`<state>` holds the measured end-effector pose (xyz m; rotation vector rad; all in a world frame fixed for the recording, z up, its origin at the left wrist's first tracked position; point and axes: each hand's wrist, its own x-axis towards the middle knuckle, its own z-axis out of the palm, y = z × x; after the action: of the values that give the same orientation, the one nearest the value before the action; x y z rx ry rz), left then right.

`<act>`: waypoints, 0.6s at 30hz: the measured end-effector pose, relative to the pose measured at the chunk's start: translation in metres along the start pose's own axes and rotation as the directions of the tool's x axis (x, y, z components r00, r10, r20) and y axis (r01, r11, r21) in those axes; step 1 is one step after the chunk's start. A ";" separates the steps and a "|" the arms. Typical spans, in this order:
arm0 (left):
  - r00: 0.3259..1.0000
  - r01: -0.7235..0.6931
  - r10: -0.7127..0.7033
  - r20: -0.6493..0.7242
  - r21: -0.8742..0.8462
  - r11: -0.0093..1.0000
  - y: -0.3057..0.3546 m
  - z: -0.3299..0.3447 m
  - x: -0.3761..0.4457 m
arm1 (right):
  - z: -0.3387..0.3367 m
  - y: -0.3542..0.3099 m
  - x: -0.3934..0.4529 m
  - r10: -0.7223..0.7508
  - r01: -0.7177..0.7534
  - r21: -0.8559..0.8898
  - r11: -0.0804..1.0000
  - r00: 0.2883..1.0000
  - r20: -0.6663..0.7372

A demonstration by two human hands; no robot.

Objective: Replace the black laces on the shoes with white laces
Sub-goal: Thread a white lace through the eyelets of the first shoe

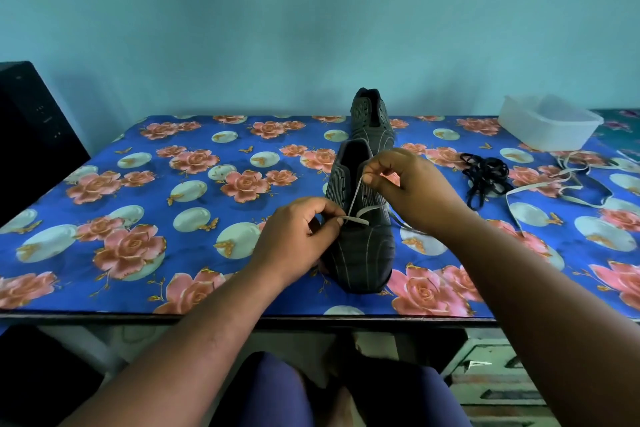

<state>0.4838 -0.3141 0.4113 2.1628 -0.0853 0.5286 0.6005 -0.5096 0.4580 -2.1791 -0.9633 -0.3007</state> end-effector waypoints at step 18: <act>0.942 -0.324 0.316 0.115 0.567 0.757 -0.002 -0.002 0.000 | -0.004 -0.002 0.007 -0.013 -0.033 -0.202 0.979 0.974 -0.225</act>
<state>0.4834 -0.3116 0.4103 2.7761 -0.3487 0.8224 0.6047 -0.5075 0.4651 -2.2726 -0.8235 -0.6540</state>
